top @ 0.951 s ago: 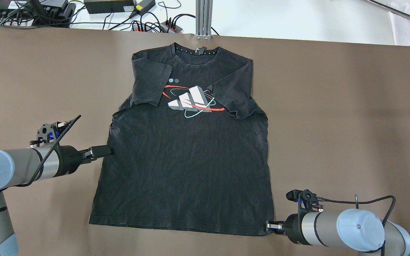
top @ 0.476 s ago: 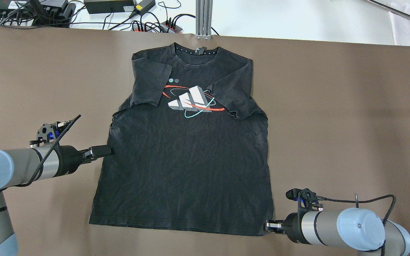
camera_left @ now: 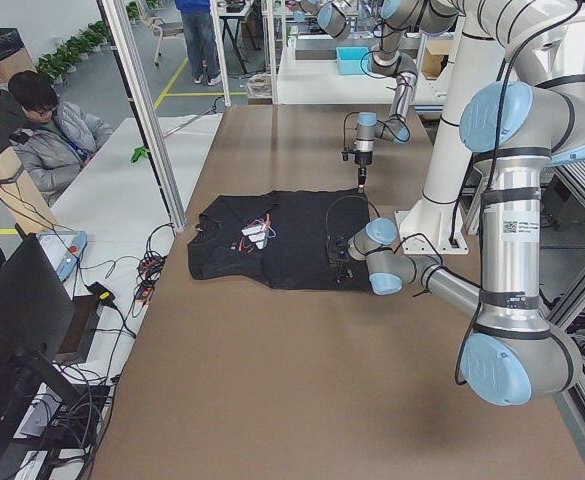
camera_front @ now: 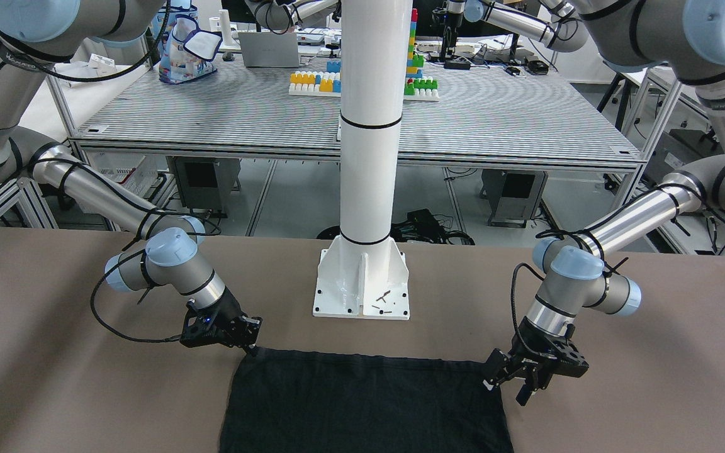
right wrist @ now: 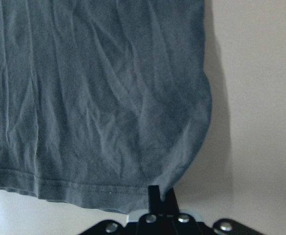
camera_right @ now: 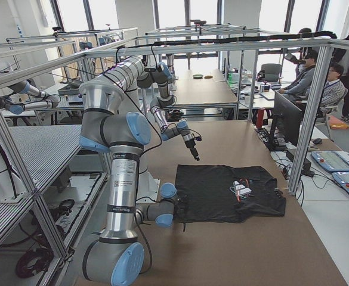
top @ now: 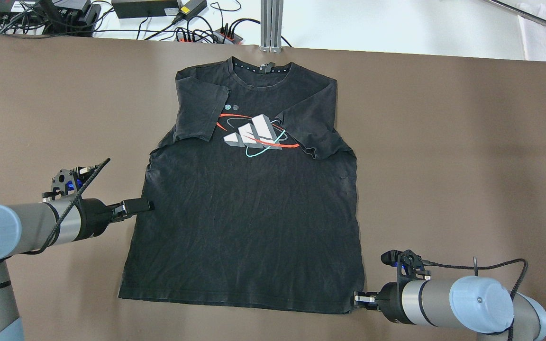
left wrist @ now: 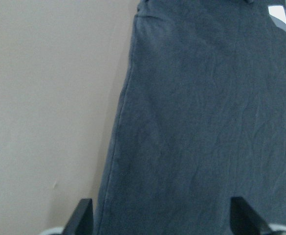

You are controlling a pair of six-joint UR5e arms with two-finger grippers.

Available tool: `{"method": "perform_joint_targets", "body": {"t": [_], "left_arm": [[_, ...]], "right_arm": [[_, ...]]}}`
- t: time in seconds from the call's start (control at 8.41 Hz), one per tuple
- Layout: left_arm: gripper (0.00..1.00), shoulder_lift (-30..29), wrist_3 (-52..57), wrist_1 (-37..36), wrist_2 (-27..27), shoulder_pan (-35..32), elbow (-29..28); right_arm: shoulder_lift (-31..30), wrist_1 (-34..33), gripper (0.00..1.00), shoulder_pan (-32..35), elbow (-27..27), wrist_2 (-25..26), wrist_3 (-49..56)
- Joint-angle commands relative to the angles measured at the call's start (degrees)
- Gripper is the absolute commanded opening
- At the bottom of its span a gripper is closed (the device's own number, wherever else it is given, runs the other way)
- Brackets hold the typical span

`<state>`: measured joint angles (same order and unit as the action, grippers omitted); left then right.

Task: Fold clothes
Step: 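Lower the left gripper onto the hem corner and grasp both corners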

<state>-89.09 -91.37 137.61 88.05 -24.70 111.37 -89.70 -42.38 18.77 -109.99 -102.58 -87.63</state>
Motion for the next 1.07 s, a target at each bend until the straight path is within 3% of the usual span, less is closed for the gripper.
{"method": "perform_joint_targets", "body": {"t": [0.0, 0.36, 0.95], "left_arm": [[1.00, 4.89, -1.70, -0.06, -4.26, 5.60, 2.62], [1.00, 4.63, -5.05, -0.06, -10.87, 12.21, 2.45], [1.00, 4.54, -5.05, -0.14, -13.16, 14.85, 0.95]], "right_arm": [[0.05, 0.28, 0.00, 0.04, -0.13, 0.10, 0.00], [0.05, 0.19, 0.00, 0.92, -0.05, -0.42, 0.17], [0.05, 0.19, 0.00, 1.01, -0.05, -0.51, 0.35]]}}
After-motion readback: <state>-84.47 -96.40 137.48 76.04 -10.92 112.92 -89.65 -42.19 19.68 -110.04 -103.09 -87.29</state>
